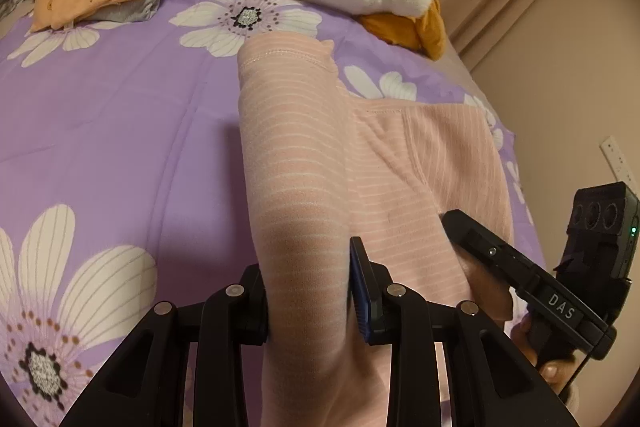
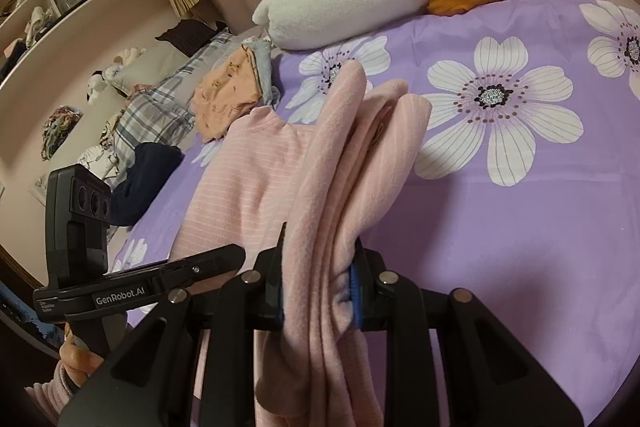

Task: Fold small clothes

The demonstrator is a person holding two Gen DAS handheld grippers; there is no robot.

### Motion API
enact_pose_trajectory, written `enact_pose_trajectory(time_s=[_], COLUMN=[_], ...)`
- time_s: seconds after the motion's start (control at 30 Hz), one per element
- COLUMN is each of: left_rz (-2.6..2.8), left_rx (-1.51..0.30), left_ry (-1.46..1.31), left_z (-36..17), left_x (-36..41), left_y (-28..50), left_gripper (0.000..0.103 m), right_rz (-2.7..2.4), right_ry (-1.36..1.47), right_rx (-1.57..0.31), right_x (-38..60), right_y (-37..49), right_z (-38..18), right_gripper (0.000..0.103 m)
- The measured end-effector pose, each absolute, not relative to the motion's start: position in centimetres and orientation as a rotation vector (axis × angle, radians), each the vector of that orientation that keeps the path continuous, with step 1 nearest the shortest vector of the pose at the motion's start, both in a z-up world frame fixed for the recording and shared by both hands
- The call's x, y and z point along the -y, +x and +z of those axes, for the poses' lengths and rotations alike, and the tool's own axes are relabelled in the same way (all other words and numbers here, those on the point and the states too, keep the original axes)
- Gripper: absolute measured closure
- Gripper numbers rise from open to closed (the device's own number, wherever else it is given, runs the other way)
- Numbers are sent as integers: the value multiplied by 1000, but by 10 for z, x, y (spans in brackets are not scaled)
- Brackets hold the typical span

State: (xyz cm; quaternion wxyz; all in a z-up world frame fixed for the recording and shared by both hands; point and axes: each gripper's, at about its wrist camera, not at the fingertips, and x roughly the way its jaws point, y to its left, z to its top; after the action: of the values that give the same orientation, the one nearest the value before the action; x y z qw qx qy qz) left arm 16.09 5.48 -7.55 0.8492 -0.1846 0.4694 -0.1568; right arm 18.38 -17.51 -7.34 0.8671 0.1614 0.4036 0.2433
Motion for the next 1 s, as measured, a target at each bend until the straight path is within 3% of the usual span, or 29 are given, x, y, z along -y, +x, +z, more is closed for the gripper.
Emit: enact_pose_trajectory(time_s=[1.0], left_rz=[-281], left_rx=[-1070], left_ry=[-358], left_z=[-118], left_x=[-59], left_y=[190], left_gripper=[73], right_rz=[468], right_ry=[315], right_rx=[-964], right_x=[159], right_y=[210], right_z=[-120], right_gripper=[77])
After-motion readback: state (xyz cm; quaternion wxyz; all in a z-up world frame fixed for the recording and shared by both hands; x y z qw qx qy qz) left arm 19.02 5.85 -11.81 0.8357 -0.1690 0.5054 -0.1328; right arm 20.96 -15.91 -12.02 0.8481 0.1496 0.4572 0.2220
